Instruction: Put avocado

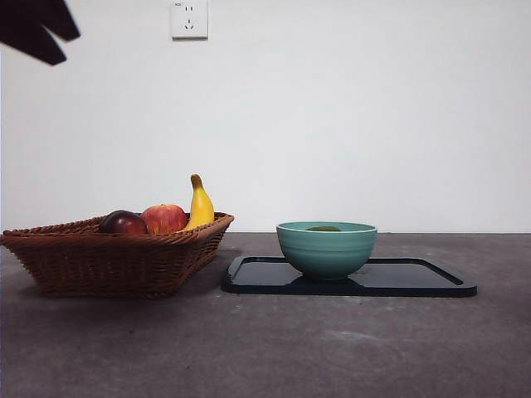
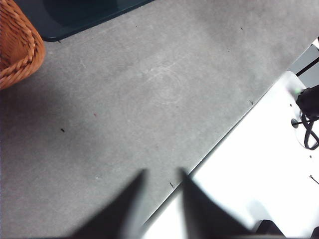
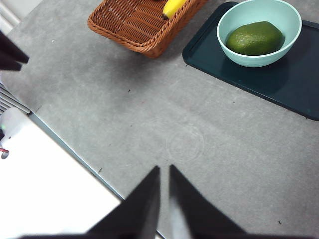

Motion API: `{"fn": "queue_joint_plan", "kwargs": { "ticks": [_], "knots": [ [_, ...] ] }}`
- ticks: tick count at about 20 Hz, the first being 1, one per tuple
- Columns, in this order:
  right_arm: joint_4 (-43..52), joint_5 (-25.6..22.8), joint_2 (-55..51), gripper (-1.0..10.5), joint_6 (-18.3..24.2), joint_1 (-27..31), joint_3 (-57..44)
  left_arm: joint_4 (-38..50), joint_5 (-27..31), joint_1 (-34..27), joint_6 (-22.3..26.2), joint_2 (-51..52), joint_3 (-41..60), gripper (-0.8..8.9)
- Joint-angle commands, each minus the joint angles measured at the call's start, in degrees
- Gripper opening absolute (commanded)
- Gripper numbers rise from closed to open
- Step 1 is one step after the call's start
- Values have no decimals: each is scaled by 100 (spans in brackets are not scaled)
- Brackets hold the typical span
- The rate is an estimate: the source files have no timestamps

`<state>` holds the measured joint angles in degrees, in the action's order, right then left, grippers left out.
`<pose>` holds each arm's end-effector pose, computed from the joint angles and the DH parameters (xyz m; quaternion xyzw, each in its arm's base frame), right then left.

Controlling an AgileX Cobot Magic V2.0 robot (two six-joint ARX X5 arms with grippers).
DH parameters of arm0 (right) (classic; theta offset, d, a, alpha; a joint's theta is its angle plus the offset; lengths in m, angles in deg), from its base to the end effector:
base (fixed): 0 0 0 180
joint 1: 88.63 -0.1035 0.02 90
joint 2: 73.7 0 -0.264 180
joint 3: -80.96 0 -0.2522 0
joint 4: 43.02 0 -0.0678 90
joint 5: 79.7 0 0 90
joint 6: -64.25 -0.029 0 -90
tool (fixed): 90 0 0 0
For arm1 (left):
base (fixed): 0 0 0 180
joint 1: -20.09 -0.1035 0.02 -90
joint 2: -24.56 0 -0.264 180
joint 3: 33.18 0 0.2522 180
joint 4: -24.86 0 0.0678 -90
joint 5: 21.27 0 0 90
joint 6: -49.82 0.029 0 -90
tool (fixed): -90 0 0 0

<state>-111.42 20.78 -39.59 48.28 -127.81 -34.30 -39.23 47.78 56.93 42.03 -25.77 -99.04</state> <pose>0.0700 0.0638 0.3210 0.0398 0.3657 0.3499 0.8615 0.1196 -0.1026 0.3031 0.0025 0.4362 -0.4118 0.8001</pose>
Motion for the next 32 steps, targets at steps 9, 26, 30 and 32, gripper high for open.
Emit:
{"fn": "queue_joint_plan", "kwargs": {
  "ticks": [9,26,30,32],
  "knots": [
    [212,-4,20,7,-33,-44,35,61,-13,42,90,-31,-42,9],
    [212,-4,20,7,-33,-46,35,3967,1897,-3705,1440,3359,2192,8],
    [212,-4,20,7,-33,-44,35,3965,1974,-3958,1416,4271,3440,8],
    [212,-4,20,7,-33,-46,35,3965,1974,-3960,1360,4627,3971,8]
  ]
}}
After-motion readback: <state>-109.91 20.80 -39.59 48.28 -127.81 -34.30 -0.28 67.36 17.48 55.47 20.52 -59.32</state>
